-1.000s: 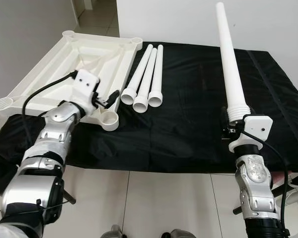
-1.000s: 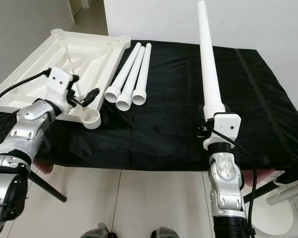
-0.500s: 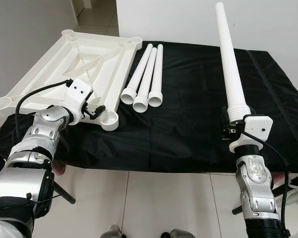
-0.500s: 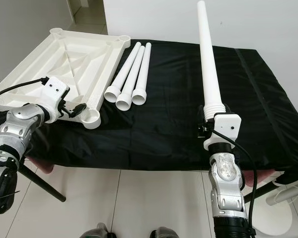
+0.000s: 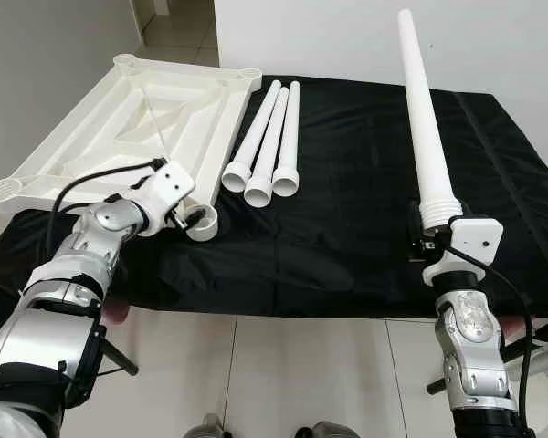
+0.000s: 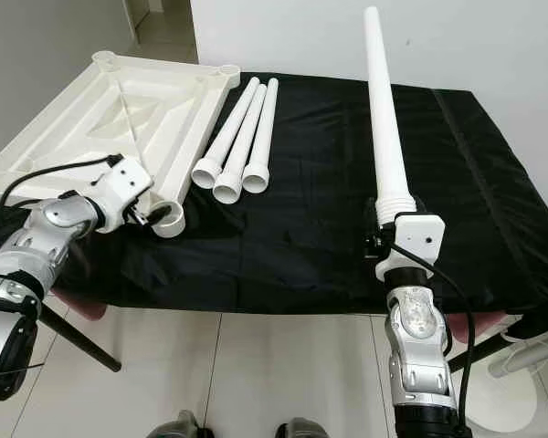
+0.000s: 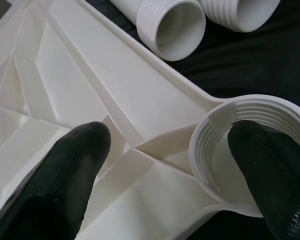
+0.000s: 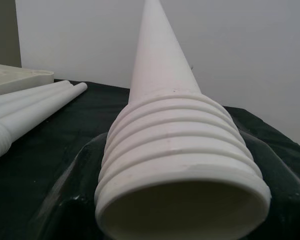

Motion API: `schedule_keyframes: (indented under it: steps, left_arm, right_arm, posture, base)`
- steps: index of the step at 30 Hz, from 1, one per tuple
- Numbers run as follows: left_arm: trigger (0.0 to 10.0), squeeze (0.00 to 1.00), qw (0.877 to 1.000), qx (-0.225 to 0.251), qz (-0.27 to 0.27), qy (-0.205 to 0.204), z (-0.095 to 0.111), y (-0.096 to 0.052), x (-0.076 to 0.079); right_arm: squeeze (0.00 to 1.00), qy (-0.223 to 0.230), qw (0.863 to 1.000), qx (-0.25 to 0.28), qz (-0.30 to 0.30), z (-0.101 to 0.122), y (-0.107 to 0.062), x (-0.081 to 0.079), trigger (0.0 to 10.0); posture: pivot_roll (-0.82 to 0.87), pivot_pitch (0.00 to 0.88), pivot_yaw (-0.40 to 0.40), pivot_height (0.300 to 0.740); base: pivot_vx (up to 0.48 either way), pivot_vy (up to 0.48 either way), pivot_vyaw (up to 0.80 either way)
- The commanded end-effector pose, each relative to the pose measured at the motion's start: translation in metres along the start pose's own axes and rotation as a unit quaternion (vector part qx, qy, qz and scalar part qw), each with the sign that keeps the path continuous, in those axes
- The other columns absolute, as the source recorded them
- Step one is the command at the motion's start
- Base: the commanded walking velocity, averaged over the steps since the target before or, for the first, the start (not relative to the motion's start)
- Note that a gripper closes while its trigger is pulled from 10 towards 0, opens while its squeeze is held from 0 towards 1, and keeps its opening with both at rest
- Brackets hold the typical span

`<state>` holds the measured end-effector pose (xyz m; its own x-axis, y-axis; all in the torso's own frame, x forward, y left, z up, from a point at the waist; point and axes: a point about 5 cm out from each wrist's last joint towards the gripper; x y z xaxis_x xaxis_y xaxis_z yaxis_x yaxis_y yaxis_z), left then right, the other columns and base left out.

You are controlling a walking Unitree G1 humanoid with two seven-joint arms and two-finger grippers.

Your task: Building children table

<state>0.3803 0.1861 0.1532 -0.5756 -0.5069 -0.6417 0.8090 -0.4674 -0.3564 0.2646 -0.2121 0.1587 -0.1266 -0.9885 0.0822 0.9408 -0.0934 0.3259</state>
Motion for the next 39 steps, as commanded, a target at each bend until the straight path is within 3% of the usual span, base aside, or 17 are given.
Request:
schedule_keyframes:
  steps: [1,7,16,19,33,38,39]
  left_arm:
    - [10.0,0.00,0.999,-0.006,0.039,0.026,0.001,0.005,0.006]
    - [10.0,0.00,0.999,0.010,0.007,0.049,0.011,0.014,0.019]
    - [10.0,0.00,0.998,0.044,-0.020,0.042,0.029,0.027,0.037]
    - [10.0,0.00,0.996,0.074,-0.038,0.036,0.048,0.039,0.054]
    - [10.0,0.00,0.980,0.167,-0.111,0.011,0.101,0.057,0.101]
    - [10.0,0.00,0.974,0.193,-0.117,-0.016,0.114,0.058,0.102]
    - [10.0,0.00,0.974,0.198,-0.108,-0.027,0.116,0.058,0.096]
  right_arm:
    - [0.00,-0.001,1.000,0.018,-0.006,0.007,0.000,0.002,10.0]
    - [0.00,-0.003,1.000,0.020,-0.013,0.008,0.001,0.005,10.0]
    - [0.00,-0.005,1.000,0.022,-0.019,0.009,0.001,0.008,10.0]
    - [0.00,-0.005,0.999,0.023,-0.023,0.009,0.002,0.009,10.0]
    - [0.00,-0.005,0.999,0.025,-0.022,0.009,0.004,0.007,10.0]
    - [0.00,-0.005,0.999,0.026,-0.023,0.008,0.005,0.006,10.0]
    - [0.00,-0.004,0.999,0.027,-0.023,0.008,0.005,0.006,10.0]
  posture:
    - [-0.02,0.010,0.021,0.740]
    - [-0.03,0.014,0.029,0.740]
    - [-0.04,0.016,0.039,0.740]
    - [-0.04,0.016,0.041,0.740]
    - [-0.04,0.000,0.052,0.740]
    - [-0.04,0.000,0.058,0.740]
    - [-0.04,0.000,0.060,0.740]
  base:
    - [0.000,0.000,0.00]
    - [0.000,0.000,0.00]
    - [0.000,0.000,0.00]
    - [0.000,0.000,0.00]
    - [0.000,0.000,0.00]
    - [0.000,0.000,0.00]
    - [0.000,0.000,0.00]
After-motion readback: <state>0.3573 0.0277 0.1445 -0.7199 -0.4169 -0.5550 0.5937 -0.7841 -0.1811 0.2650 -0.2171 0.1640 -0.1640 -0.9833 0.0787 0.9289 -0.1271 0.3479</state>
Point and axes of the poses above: a point about 5 cm out from each wrist's last joint towards the gripper, its own y axis pointing out of the wrist towards the gripper, its own z axis along the axis of the wrist's last joint, x = y × z, and after that the axes turned 5 degrees about y, right-handed
